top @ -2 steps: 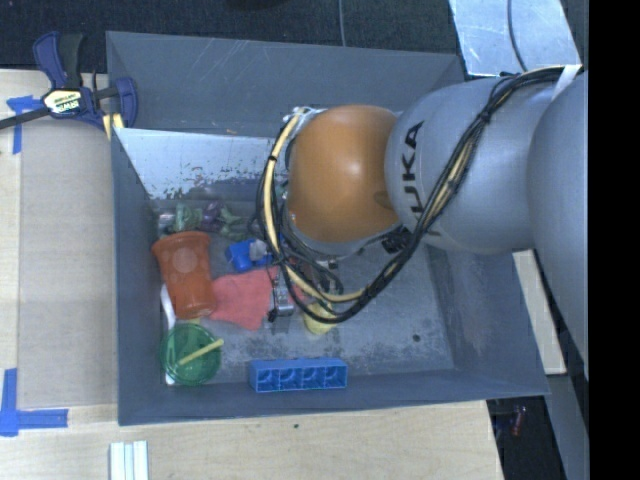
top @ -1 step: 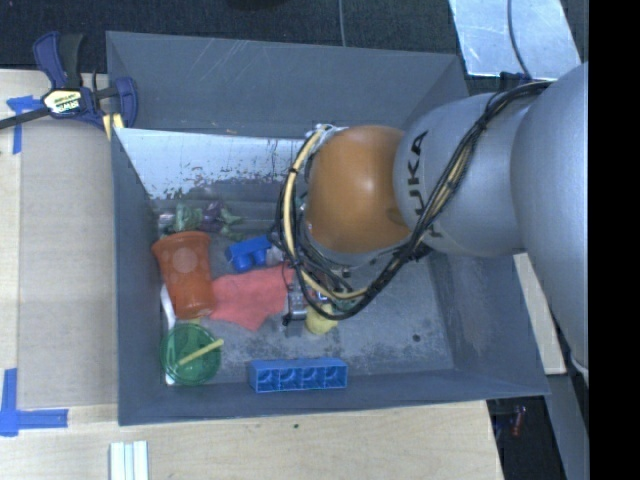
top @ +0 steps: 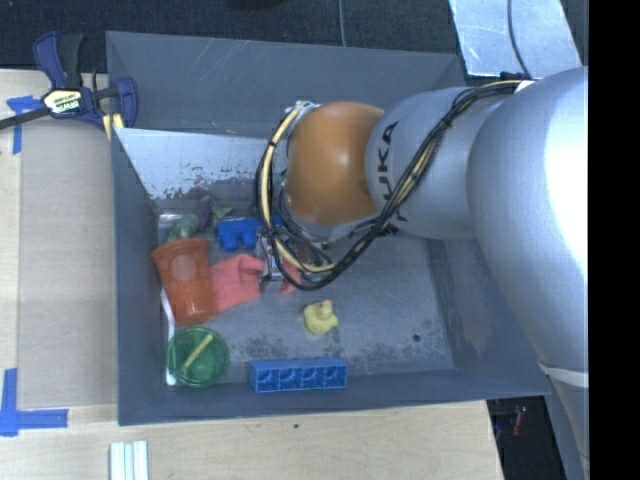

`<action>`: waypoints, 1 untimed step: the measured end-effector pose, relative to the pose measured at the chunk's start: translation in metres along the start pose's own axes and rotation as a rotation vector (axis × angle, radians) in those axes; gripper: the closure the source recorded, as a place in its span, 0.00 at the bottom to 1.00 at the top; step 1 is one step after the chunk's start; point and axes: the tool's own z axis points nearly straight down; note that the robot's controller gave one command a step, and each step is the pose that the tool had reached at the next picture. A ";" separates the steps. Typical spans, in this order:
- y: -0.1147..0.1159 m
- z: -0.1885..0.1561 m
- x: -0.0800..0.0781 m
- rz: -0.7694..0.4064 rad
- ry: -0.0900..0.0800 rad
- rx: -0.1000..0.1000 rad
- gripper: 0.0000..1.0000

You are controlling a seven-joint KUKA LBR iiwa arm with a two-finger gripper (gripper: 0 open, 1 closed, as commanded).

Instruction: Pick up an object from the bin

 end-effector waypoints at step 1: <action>0.000 0.000 0.000 0.001 0.000 0.000 1.00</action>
Offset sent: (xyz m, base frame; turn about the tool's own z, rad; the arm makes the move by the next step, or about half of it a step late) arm 0.0011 0.0095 0.1881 -0.1448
